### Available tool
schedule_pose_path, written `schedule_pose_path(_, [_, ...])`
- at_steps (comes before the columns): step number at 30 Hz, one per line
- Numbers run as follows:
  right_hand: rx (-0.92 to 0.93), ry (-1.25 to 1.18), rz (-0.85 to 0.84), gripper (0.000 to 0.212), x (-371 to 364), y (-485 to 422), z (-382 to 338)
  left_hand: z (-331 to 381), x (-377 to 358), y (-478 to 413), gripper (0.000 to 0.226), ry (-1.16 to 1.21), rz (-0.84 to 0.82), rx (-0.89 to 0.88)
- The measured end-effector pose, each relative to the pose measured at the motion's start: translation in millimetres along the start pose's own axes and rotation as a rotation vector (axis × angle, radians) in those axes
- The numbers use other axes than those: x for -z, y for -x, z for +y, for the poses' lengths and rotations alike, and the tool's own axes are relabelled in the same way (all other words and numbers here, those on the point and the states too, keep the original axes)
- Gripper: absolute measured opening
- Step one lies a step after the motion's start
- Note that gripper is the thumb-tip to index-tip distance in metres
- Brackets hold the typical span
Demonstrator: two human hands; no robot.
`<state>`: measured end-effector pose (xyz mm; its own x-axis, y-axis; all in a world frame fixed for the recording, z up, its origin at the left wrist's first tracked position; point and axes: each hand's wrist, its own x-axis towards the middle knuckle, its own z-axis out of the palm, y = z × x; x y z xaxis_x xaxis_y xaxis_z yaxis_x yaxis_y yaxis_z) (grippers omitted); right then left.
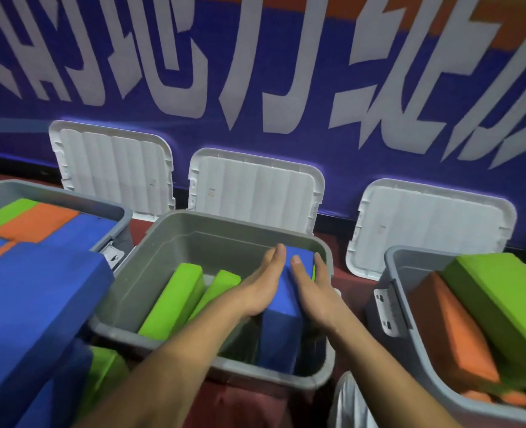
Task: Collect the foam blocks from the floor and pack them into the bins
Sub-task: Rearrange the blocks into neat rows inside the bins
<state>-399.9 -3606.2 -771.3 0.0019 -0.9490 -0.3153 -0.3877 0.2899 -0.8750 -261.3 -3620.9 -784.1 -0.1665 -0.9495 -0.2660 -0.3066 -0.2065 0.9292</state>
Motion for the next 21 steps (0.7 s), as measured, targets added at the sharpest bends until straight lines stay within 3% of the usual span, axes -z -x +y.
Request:
schedule_pose_path(3, [0.021,0.102,0.091,0.069,1.4,-1.4,18.5,-9.3,-17.1,-12.6,0.089,-0.115,-0.01,0.031])
schedule_pose_path(6, [-0.004,0.232,0.086,0.074,-2.2,-3.3,36.5,-27.7,-22.6,-19.8,0.07,-0.17,0.025,0.07])
schedule_pose_path(10, [-0.026,0.548,0.044,0.069,-14.9,1.1,65.1,-61.9,-46.7,-18.4,0.051,-0.143,0.092,0.06])
schedule_pose_path(13, [-0.02,0.767,0.151,0.066,-15.0,-2.8,75.4,-72.9,-56.9,-18.7,0.049,-0.145,0.118,0.009])
schedule_pose_path(17, [0.012,0.802,0.154,0.065,-18.9,-6.0,85.3,-81.3,-55.8,-19.2,0.06,-0.11,0.115,0.013])
schedule_pose_path(21, [-0.037,0.773,0.1,0.064,-18.6,-7.9,90.1,-85.2,-60.0,-20.9,0.05,-0.117,0.115,0.016])
